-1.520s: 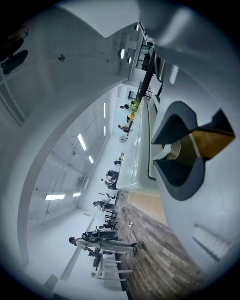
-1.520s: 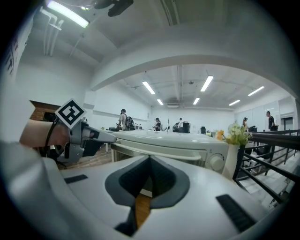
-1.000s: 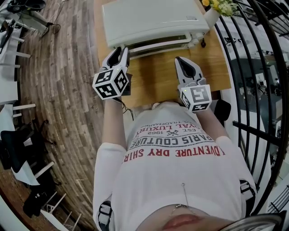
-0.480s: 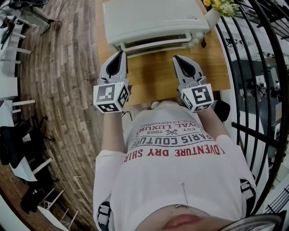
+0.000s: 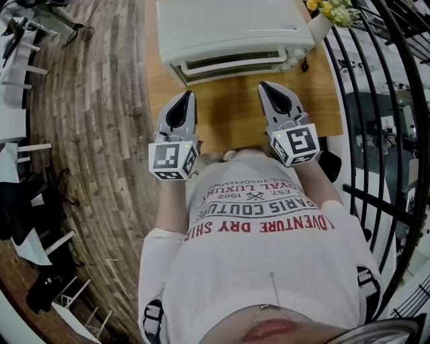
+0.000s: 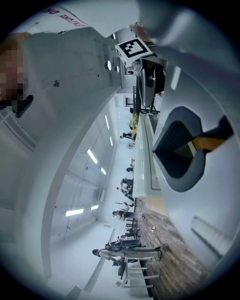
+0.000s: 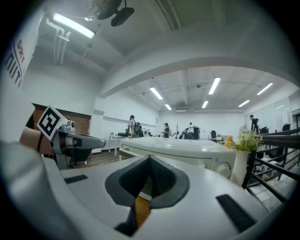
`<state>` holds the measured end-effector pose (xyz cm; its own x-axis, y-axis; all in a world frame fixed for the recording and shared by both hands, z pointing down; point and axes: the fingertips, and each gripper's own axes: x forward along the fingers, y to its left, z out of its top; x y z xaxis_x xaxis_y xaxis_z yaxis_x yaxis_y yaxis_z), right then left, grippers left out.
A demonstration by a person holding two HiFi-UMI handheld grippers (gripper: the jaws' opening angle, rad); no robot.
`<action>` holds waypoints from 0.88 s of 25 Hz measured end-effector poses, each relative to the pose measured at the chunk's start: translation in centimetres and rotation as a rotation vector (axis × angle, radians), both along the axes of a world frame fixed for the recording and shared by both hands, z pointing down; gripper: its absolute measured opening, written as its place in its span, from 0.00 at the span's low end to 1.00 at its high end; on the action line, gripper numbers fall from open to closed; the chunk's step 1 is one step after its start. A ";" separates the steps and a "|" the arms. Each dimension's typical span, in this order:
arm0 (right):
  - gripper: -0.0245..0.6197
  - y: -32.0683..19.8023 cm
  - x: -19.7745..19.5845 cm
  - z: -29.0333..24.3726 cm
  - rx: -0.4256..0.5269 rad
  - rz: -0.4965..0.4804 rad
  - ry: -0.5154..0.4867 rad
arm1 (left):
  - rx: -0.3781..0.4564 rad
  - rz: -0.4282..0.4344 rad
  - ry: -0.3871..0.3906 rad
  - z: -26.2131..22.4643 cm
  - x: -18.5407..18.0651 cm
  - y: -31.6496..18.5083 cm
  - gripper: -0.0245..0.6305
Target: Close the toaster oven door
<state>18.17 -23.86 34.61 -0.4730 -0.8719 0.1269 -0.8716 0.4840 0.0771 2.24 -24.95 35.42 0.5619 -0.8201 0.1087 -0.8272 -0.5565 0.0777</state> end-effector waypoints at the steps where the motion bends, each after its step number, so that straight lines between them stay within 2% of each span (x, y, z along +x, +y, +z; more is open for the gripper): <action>1: 0.02 0.1 0.0 0.0 0.002 -0.004 0.002 | 0.001 0.000 0.002 0.0 0.1 0.1 0.05; 15: 0.02 1.2 -0.1 -0.2 0.023 -0.037 -0.008 | 0.018 0.062 -0.051 -1.0 1.3 0.6 0.05; 22: 0.02 1.6 -0.7 -0.3 0.032 -0.038 0.001 | 0.005 0.048 -0.021 -1.5 0.3 1.1 0.05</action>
